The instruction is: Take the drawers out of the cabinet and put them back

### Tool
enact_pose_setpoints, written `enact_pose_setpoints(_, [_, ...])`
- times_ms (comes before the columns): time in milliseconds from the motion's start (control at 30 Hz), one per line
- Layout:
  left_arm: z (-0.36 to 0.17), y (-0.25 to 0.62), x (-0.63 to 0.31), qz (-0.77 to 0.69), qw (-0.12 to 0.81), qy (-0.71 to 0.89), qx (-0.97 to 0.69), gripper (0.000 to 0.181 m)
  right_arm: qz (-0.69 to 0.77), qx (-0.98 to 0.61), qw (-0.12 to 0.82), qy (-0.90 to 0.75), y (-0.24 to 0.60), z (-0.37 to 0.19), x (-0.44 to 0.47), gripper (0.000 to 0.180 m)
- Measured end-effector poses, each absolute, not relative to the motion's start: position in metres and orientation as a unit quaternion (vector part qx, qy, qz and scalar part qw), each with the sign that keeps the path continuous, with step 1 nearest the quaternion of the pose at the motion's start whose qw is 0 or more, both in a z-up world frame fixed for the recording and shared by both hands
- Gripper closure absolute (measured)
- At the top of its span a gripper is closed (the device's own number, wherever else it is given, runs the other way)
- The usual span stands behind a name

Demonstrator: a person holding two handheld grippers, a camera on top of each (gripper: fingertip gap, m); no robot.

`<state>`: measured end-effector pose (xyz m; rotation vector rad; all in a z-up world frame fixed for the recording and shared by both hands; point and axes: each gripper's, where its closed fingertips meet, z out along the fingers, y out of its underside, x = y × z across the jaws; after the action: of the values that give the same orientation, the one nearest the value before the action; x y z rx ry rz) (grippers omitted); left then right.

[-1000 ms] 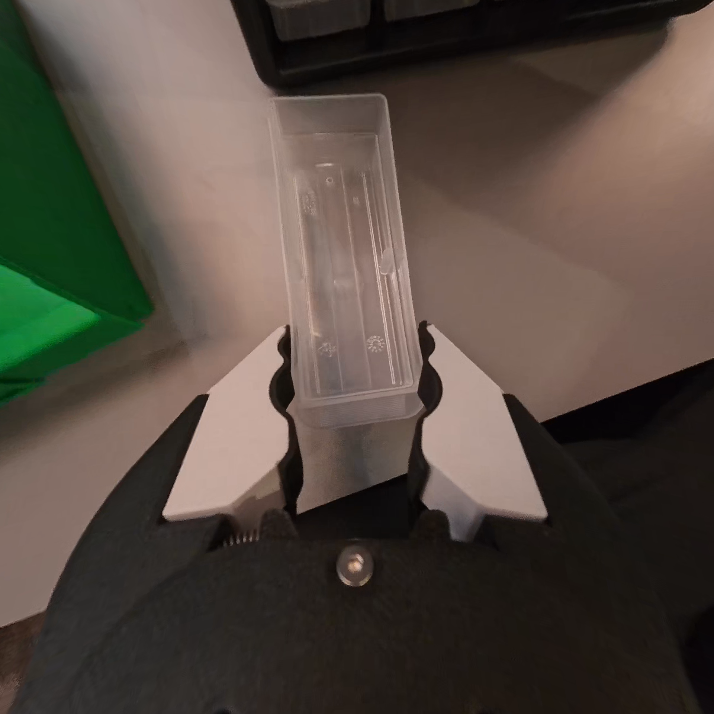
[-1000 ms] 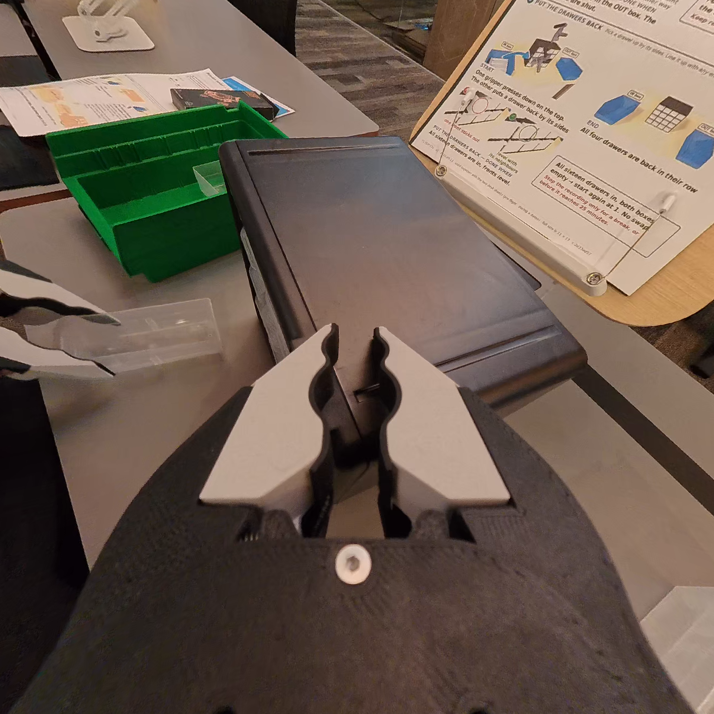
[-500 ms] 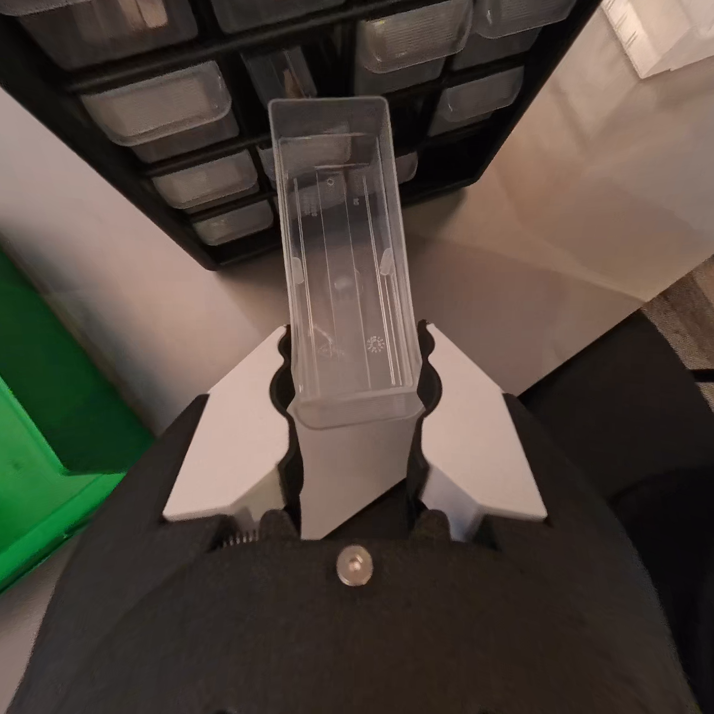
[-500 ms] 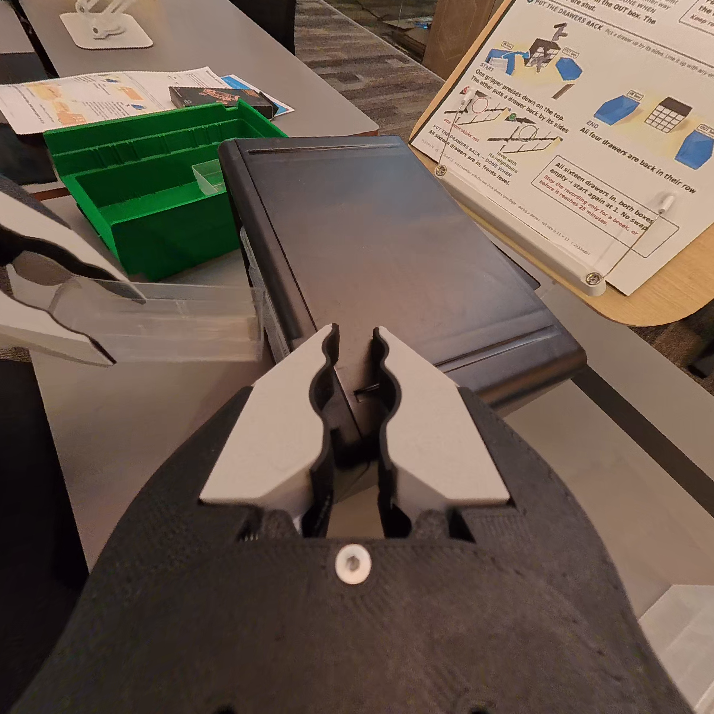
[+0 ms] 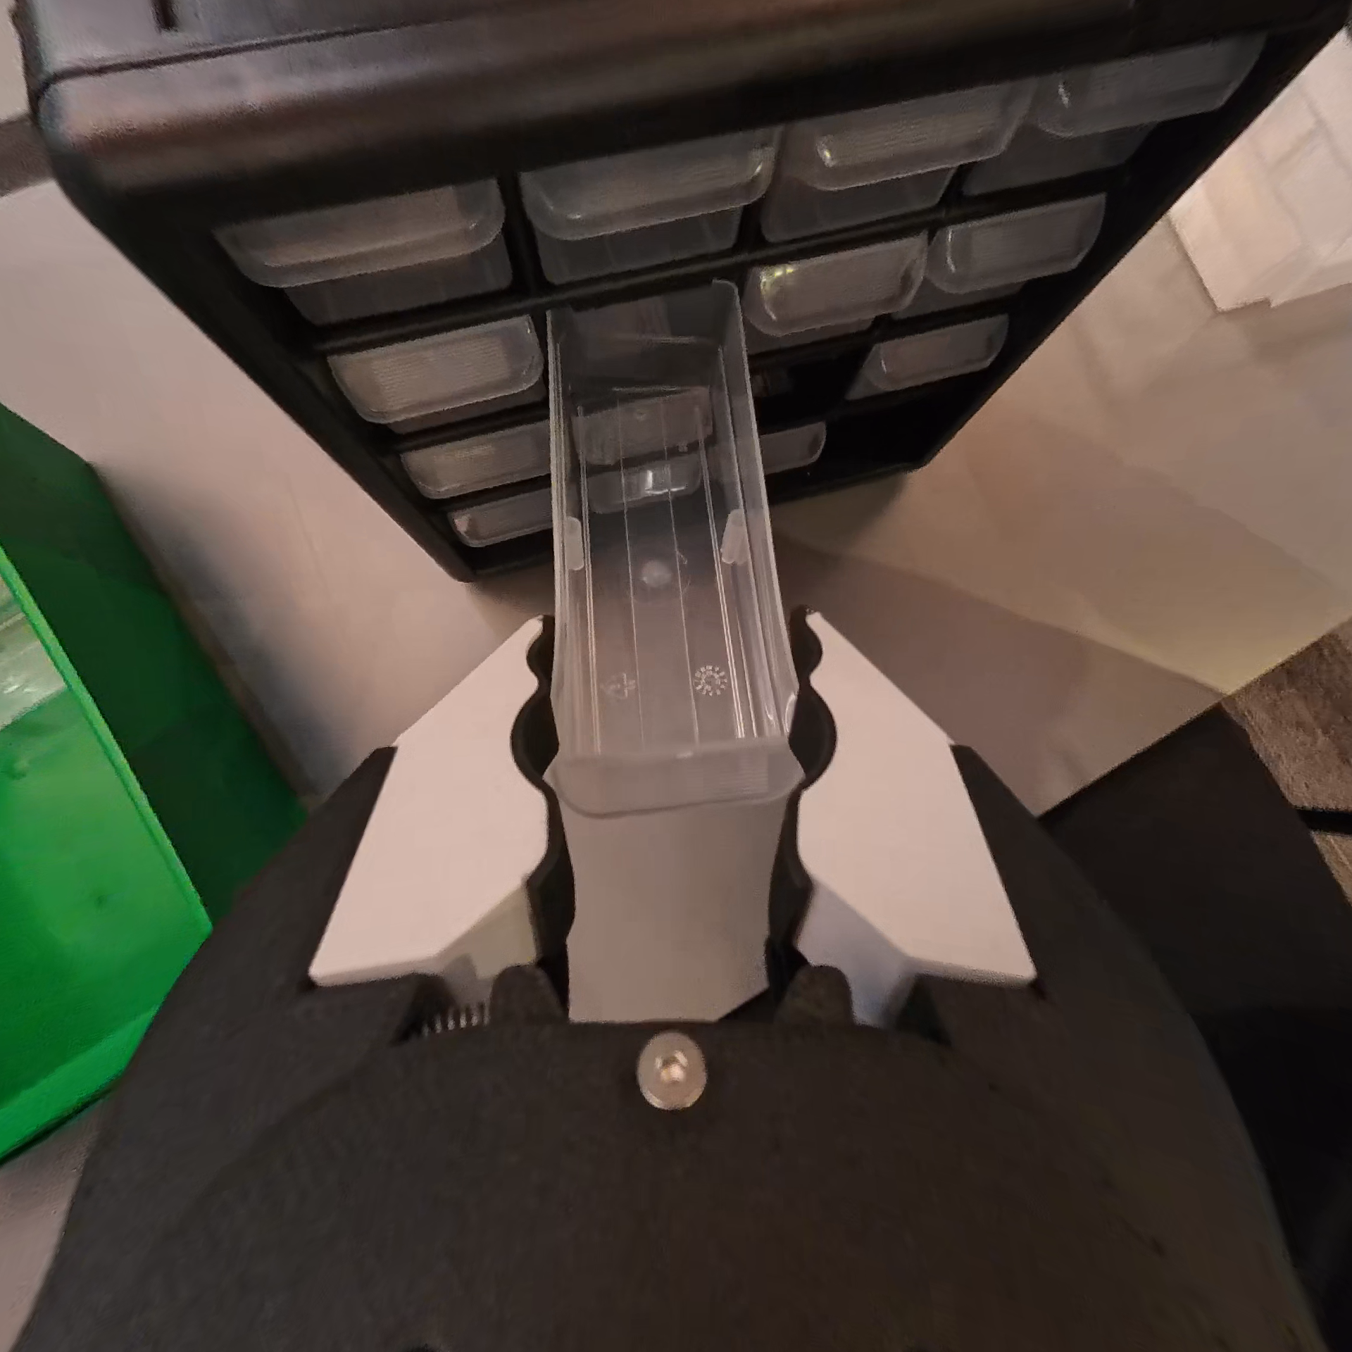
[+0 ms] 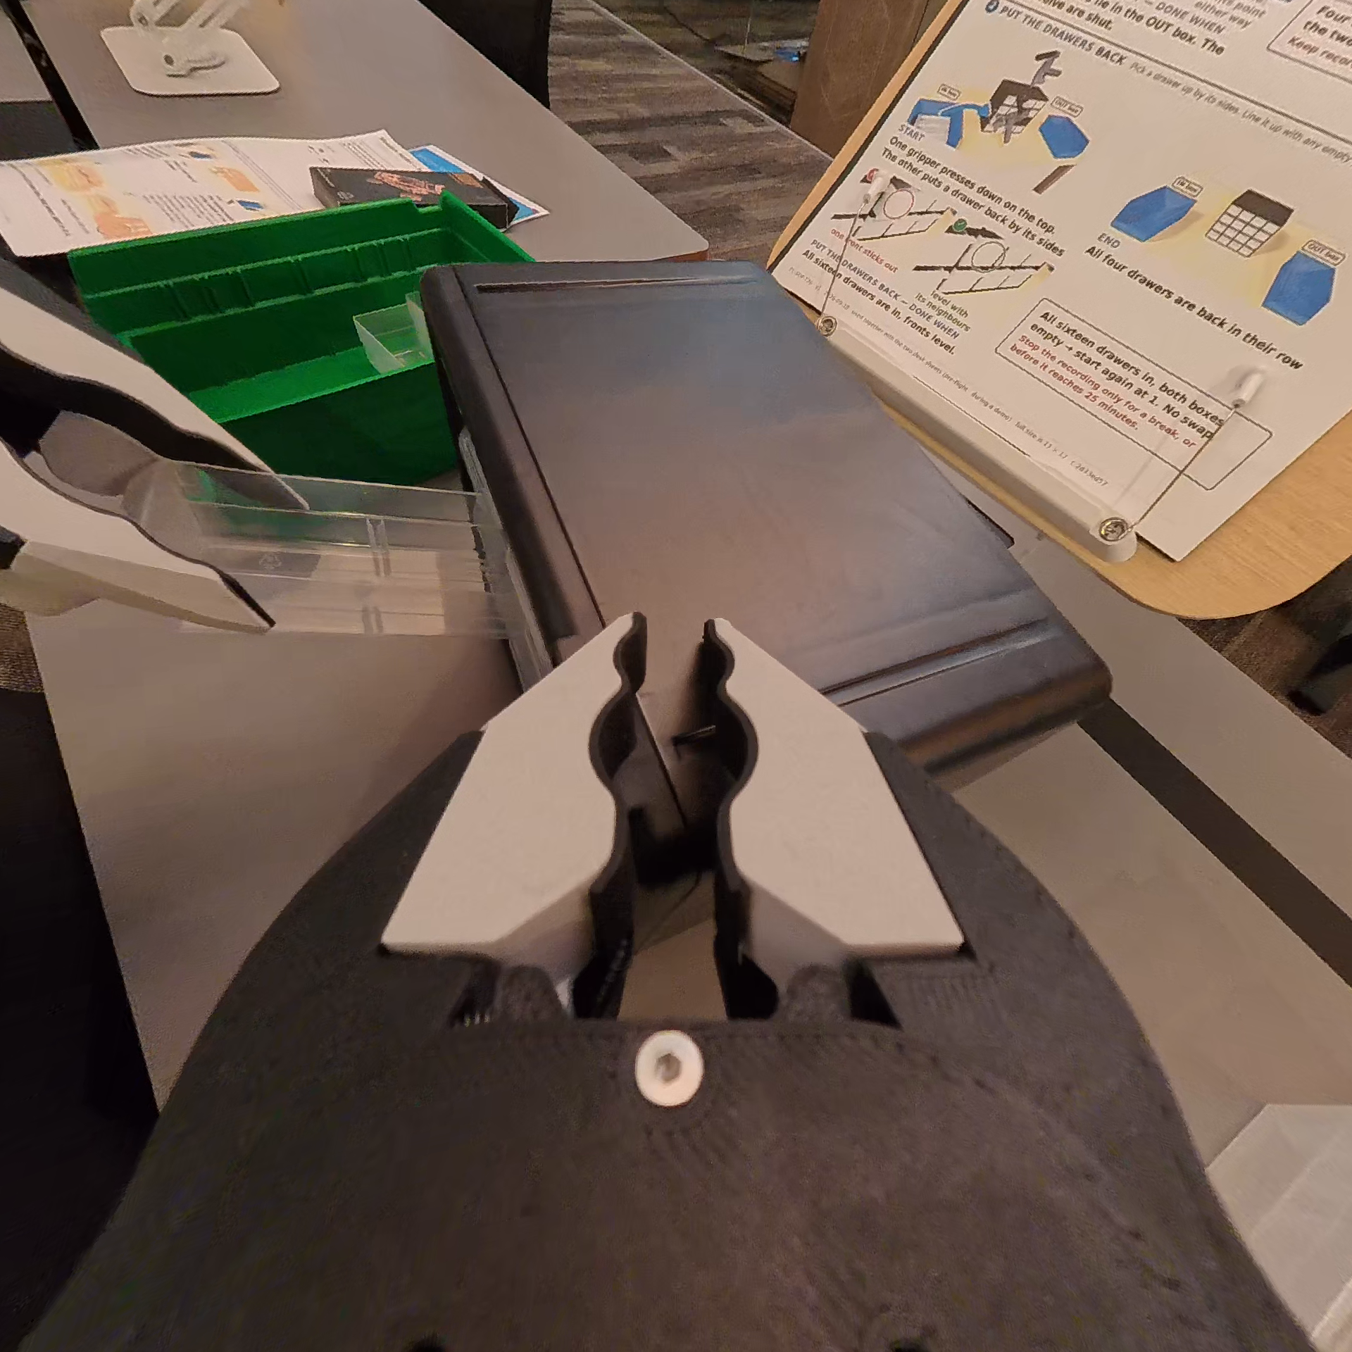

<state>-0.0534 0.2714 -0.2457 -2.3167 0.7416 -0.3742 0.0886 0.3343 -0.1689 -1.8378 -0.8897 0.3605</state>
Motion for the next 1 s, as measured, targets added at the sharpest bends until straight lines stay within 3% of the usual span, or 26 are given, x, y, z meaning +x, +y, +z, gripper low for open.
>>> enact_pose_setpoints(600, [-0.259,0.303,-0.023,-0.177,0.466,0.213,-0.841,0.116,0.147,-0.763,0.51,-0.369,0.334,-0.169,0.089,0.166])
enact_pose_setpoints(800, [-0.242,0.287,-0.015,-0.21,0.505,0.29,-0.786,0.088,0.148,-0.762,0.511,-0.37,0.334,-0.169,0.089,0.166])
enact_pose_setpoints(1000, [-0.254,0.288,-0.051,-0.156,0.513,0.316,-0.783,0.103,0.147,-0.762,0.511,-0.37,0.334,-0.169,0.089,0.166])
